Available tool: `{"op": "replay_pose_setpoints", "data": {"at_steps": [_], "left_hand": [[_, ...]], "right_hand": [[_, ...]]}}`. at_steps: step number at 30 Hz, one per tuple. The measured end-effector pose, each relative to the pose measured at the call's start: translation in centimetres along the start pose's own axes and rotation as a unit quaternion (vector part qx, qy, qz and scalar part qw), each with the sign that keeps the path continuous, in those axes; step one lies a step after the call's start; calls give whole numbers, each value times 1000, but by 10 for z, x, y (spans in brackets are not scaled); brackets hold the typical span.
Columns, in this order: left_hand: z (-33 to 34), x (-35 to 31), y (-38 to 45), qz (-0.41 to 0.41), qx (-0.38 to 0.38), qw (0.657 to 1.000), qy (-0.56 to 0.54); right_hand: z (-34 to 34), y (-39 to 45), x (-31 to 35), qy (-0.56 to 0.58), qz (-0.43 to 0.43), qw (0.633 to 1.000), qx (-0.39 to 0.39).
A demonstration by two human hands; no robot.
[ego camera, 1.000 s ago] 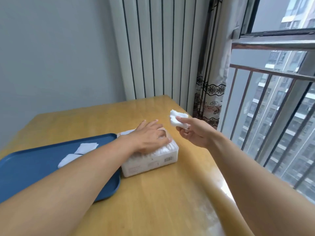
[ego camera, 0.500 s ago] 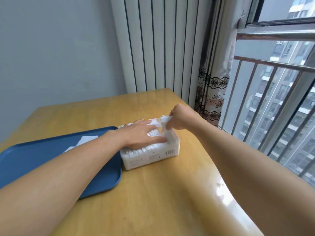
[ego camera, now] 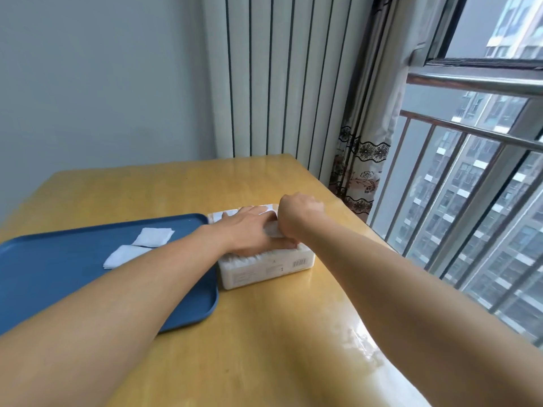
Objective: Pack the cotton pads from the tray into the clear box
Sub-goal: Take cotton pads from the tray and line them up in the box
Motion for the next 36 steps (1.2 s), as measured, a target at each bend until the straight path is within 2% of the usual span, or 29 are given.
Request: {"op": "replay_pose_setpoints", "data": {"at_steps": [1, 3, 5, 12, 15, 16, 18, 20, 24, 27, 29, 32, 34, 36], "left_hand": [[-1, 0, -2, 0, 2, 1000, -3], [-3, -1, -5, -4, 5, 1000, -7], [-6, -1, -8, -12, 2, 1000, -9], [3, 5, 3, 10, 13, 1000, 15], [-2, 2, 0, 19, 34, 998, 40], [-5, -1, -4, 33, 28, 998, 38], [-8, -11, -8, 75, 5, 996, 38], [-1, -17, -7, 101, 27, 992, 65], [8, -25, -6, 107, 32, 990, 84], [3, -29, -16, 128, 16, 990, 53], [-4, -18, -25, 123, -23, 992, -12], [-19, 32, -42, 42, -135, 987, -78], [-24, 73, -60, -34, -176, 979, -99], [-21, 117, -84, -102, -174, 972, -121]], "right_hand": [[1, 1, 2, -7, -3, 1000, 29], [-4, 4, 1, 13, 0, 991, 134], [-19, 5, -5, 69, 16, 978, 198], [-15, 0, -6, 121, 33, 973, 194], [-29, -8, -12, 249, 24, 956, 150], [-39, -11, -14, 260, 24, 956, 131], [-60, -13, -15, 232, 29, 967, 100], [-75, -12, -13, 191, 39, 978, 75], [-83, -15, -12, 122, 40, 991, 44], [-85, -22, -8, 108, 44, 993, -34], [-85, -25, -4, 111, 40, 988, -100], [-77, -23, 19, 151, 10, 977, -152], [-63, -23, 44, 182, -31, 974, -133], [-46, -28, 78, 202, -101, 970, -87]]}}
Point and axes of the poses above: each hand's wrist, its own y-axis towards the middle knuckle, its own z-axis out of the palm, x = y × z, the point moved 1 cm from there along y, towards the middle knuckle, and after that the axes turned 2 degrees about -x, right-handed, at the moved point
